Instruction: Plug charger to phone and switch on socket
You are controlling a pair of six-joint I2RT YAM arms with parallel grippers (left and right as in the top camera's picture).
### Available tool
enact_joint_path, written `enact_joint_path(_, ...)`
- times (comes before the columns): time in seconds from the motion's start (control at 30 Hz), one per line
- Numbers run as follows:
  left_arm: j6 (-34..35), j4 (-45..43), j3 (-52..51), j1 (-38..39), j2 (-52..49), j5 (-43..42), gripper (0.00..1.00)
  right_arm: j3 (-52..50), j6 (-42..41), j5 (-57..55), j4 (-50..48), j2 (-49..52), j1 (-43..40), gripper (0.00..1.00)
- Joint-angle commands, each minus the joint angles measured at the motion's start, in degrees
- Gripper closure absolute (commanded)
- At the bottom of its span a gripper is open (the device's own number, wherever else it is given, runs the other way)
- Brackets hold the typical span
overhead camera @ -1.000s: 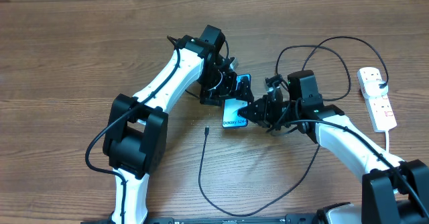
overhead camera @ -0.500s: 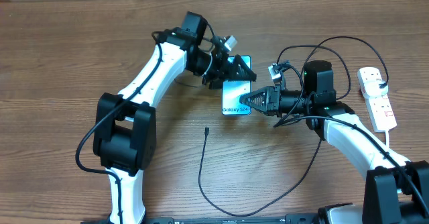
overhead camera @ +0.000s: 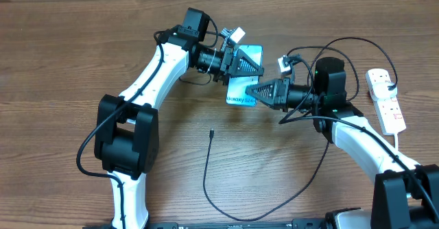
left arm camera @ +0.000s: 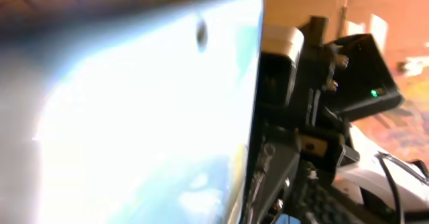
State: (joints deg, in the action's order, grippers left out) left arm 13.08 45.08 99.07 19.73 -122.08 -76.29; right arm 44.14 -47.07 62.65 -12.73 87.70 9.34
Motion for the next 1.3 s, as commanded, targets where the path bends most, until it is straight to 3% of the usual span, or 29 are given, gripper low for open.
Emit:
enact_joint_path(0.0, -1.51, -2.8, 1.01, 0.55, 1.57, -8.57, 0.43, 0.87, -5.11, -0.61, -2.4, -0.68, 0.24, 0.96)
enact_joint_path(0.3, 1.29, -9.22, 1.01, 0.42, 1.57, -12.04, 0.73, 0.87, -4.98, -0.87, 2.47, -0.68, 0.33, 0.96)
enact_joint_path(0.37, 1.31, -10.16, 1.01, 0.35, 1.57, -12.07, 0.75, 0.87, -4.98, -0.22, 2.99, -0.68, 0.33, 0.96)
enact_joint_path(1.07, 2.75, -12.13, 1.01, -0.74, 1.57, -11.85, 0.63, 0.87, -0.63, 8.13, 2.99, -0.68, -0.5, 0.96)
enact_joint_path(1.27, 2.21, -10.21, 0.83, -0.74, 1.57, -11.82, 0.65, 0.87, 1.31, 11.19, 3.15, -0.68, -2.71, 0.96)
